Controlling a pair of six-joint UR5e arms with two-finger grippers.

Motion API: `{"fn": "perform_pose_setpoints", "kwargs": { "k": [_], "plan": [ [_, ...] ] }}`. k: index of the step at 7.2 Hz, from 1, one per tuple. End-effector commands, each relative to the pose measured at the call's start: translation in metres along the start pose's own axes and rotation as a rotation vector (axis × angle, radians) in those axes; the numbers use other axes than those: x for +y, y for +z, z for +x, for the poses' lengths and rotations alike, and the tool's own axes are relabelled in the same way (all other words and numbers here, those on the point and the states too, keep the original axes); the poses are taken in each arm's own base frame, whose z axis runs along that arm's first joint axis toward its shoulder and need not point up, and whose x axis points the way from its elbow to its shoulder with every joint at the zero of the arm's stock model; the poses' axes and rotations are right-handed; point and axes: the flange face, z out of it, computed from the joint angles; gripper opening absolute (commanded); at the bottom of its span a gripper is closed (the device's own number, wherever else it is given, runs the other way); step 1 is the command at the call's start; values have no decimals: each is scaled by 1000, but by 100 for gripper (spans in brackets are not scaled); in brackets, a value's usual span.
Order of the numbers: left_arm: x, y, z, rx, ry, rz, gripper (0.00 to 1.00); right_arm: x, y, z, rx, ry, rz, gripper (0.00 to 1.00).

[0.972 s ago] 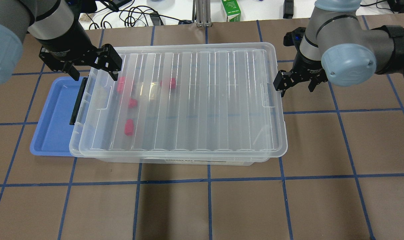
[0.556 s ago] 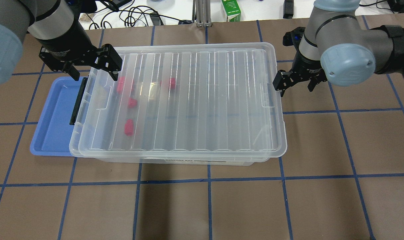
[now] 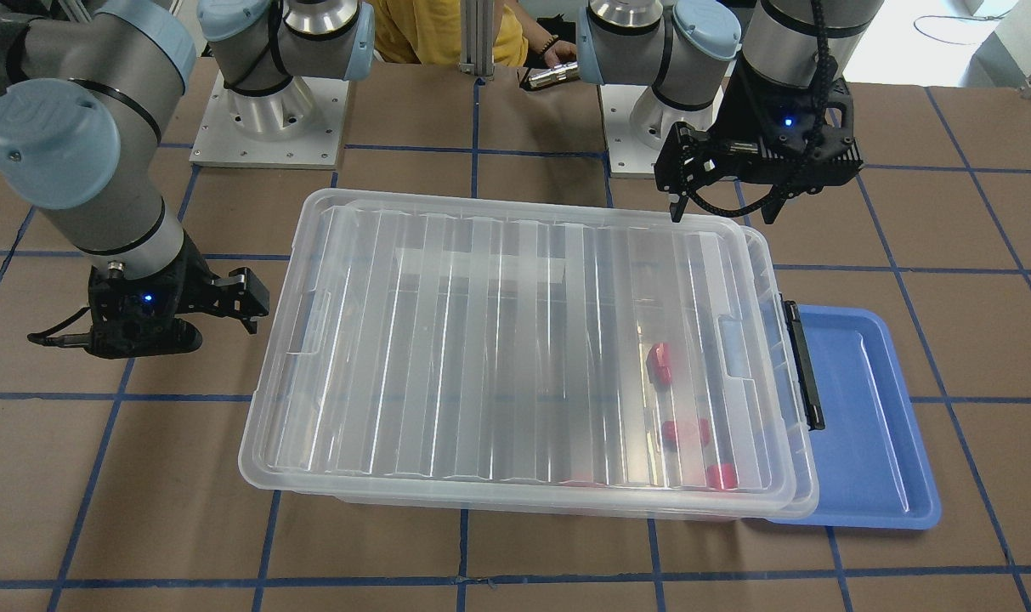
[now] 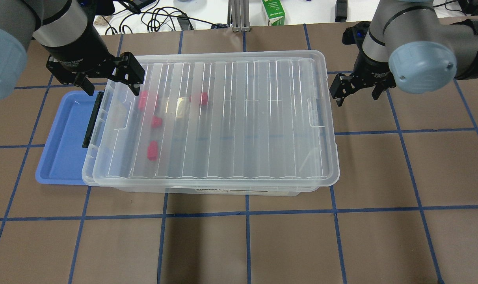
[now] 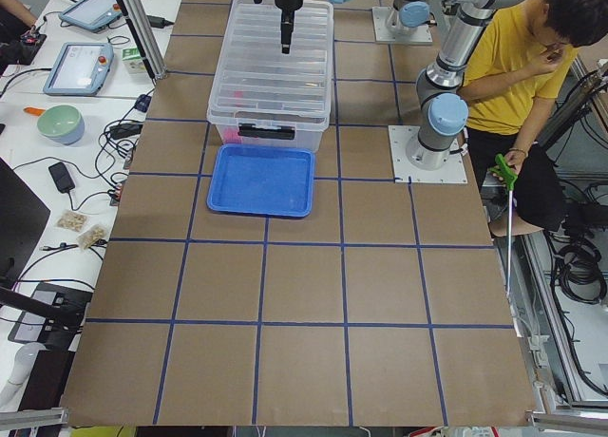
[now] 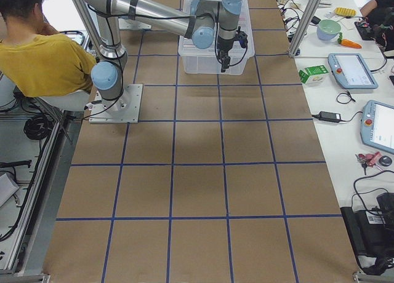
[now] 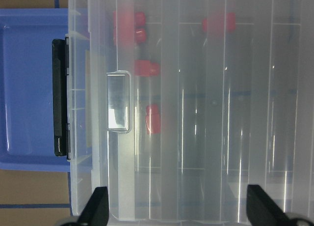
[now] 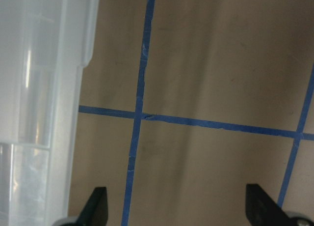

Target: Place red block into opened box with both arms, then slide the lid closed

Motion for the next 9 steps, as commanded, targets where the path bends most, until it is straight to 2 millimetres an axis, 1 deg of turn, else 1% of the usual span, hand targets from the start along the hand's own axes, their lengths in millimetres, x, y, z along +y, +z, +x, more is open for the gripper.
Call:
{"fn": "perform_pose_setpoints", "kwargs": {
  "k": [1,2,3,4,5,6,7,8,9],
  "plan": [
    [0,0,0,0,0,0,100,2,-50,4,-7,14,-38,100],
    [0,-1,0,-5,0,1,100,5,-65,-2,-18,15,-59,100],
    [0,-1,-1,-6,0,1,100,9,-73,-3,-19,24,-59,100],
    [0,-2,-1,-9,0,1,100,12,-70,-7,-31,34,-68,100],
    [0,-1,-1,-9,0,0,100,12,-76,-9,-33,122,-58,100],
    [0,-1,-1,-8,0,0,100,20,-83,-13,-30,160,-47,100],
    [0,-1,-1,-8,0,0,100,31,-91,-16,-24,159,-35,100],
    [0,0,-1,-8,0,-2,100,45,-94,-18,-21,164,-32,100],
    [0,0,-1,-8,0,-2,100,59,-87,-21,-24,210,-44,100]
  ]
}}
